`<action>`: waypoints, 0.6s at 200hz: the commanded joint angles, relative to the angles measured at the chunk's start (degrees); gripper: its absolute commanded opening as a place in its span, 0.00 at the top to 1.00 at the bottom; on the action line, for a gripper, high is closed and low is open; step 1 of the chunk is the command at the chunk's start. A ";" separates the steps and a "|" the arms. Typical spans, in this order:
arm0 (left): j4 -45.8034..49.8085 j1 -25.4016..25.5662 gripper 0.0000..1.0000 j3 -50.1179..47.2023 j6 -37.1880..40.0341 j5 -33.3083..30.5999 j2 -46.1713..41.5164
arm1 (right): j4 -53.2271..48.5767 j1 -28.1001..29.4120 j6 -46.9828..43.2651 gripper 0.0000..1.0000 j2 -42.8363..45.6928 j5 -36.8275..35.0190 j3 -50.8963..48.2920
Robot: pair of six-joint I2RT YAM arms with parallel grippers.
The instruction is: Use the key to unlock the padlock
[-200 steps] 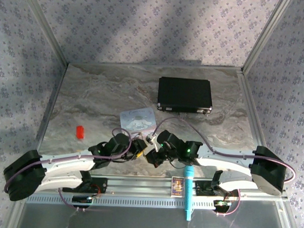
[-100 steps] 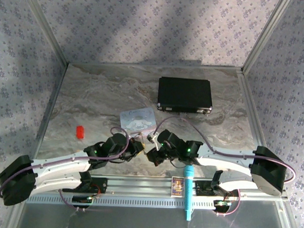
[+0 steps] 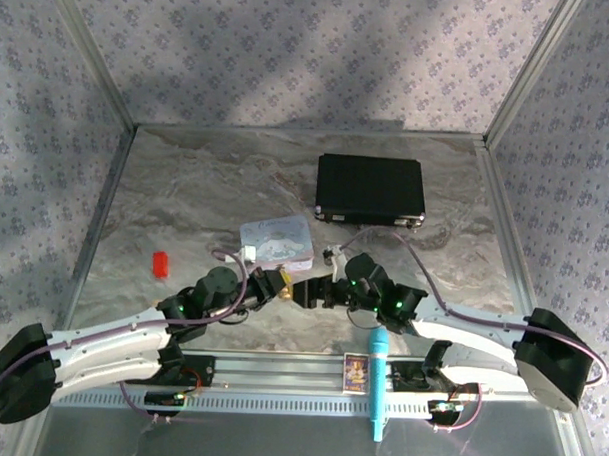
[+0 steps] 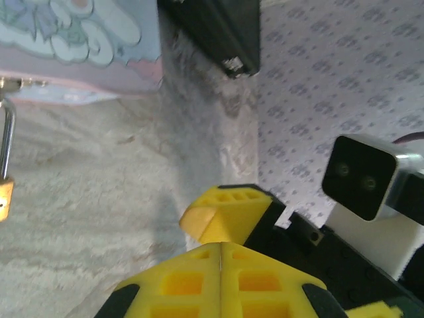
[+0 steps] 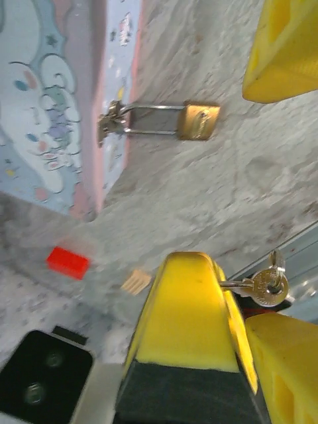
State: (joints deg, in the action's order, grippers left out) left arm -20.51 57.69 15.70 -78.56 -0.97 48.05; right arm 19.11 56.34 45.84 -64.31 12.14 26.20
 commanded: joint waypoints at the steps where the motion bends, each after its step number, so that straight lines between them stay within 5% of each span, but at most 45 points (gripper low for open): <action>1: -10.19 -1.15 1.00 -1.74 3.11 -1.84 -1.68 | 18.58 -0.04 9.54 0.23 -1.76 4.52 -0.88; 34: -10.53 -1.27 1.00 -1.99 4.62 -3.32 -5.32 | 37.36 -1.86 18.61 0.48 -5.71 4.80 -6.09; 120: -15.30 -1.26 1.00 -4.74 2.89 -5.94 -7.98 | 40.96 -1.05 19.79 0.57 -8.46 8.58 -4.66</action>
State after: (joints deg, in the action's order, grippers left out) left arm -32.29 56.62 10.48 -76.07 -5.67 40.93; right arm 55.61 55.07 64.14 -71.50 18.96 20.14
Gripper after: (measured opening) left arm 0.044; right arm 0.439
